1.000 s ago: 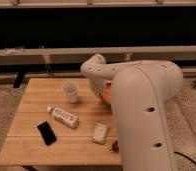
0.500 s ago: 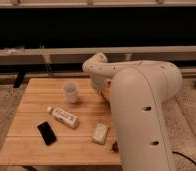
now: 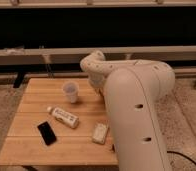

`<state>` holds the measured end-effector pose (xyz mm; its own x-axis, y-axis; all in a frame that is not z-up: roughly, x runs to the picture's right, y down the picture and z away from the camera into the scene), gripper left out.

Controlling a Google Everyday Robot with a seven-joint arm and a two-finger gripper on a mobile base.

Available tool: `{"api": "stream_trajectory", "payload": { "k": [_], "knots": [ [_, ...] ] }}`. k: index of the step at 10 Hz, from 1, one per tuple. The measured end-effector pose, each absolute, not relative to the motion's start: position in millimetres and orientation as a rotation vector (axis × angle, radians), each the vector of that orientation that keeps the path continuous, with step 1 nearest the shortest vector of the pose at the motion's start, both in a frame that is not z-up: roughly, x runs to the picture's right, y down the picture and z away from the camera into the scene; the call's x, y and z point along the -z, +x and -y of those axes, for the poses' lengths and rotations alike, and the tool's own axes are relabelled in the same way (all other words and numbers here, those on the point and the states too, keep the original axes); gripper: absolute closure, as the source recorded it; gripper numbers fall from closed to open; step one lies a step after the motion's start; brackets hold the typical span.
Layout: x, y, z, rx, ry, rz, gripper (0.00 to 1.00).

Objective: Drag the ceramic bowl in a circle

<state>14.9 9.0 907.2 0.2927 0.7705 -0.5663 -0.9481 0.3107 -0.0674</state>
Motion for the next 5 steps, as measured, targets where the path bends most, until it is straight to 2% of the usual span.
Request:
{"api": "stream_trajectory", "payload": {
  "k": [2, 3, 5],
  "knots": [
    [-908, 9, -6, -1.18, -0.433, -0.48, 0.96],
    [-908, 0, -5, -1.172, -0.437, -0.476, 0.92],
    [-908, -5, -4, -1.164, -0.441, -0.475, 0.73]
  ]
}}
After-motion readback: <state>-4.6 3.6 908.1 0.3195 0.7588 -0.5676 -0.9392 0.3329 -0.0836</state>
